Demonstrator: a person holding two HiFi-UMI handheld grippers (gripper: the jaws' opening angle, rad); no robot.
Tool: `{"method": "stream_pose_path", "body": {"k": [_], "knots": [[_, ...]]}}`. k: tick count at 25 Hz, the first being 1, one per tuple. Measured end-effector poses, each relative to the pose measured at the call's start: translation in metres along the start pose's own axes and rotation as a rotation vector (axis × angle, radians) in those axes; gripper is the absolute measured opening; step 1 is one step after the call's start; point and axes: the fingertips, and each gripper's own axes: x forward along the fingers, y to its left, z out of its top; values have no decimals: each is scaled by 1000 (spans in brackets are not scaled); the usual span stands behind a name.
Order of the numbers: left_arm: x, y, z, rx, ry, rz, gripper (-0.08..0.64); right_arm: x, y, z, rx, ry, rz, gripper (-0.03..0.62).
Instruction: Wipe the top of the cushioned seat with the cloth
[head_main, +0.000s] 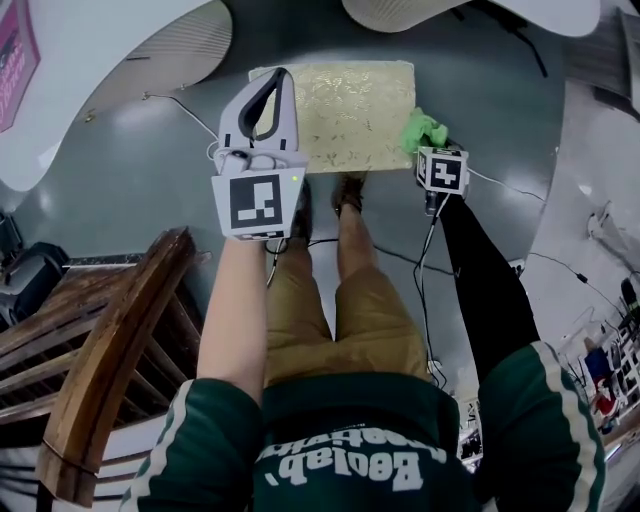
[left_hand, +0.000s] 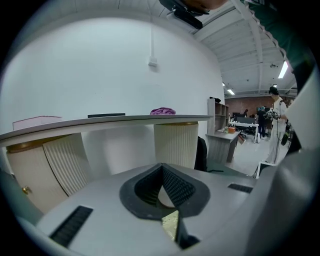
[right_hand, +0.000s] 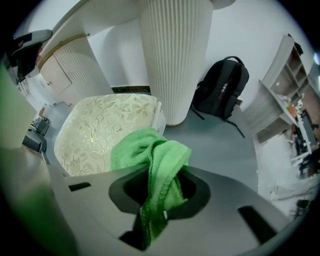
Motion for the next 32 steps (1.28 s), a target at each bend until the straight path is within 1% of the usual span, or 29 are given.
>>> {"method": "stream_pose_path", "body": {"k": [3,6,8,10,13,15,18,20,22,24,26,27,29,32], "knots": [[-12,11,-1,2,-2,16,15,-7,4,3,6,-52,4,79],[-29,26,2,5,-18,31,15,-35,20,19,-51,-153,11,80],[-42,38,4,-5,-33,45,15,-53,46,30,-106,-207,38,80],[-58,51,3,-7,-39,55,15,-67,85,37,-157,-243,85,80],[-84,72,0,-4,-40,64,15,-81,162,42,-217,-280,178,80],[-97,85,-1,-10,-47,76,15,-84,214,46,-260,-289,244,80],[-118,103,-3,-12,-55,85,15,-84,286,43,-295,-281,329,80],[-134,115,-8,-8,-55,88,15,-79,325,42,-316,-280,355,80],[-150,128,-13,-5,-55,96,15,-69,353,38,-334,-254,356,80],[-164,138,-21,-5,-43,108,14,-49,364,28,-336,-187,324,80],[-175,146,-30,-5,-28,122,14,-25,358,16,-312,-104,272,80],[-179,149,-34,-6,-23,128,15,-17,353,13,-296,-80,255,80],[-186,152,-41,-10,-22,136,15,-10,349,10,-288,-71,254,80],[-190,149,-54,-23,-4,135,15,-10,352,8,-319,-86,276,80]]}}
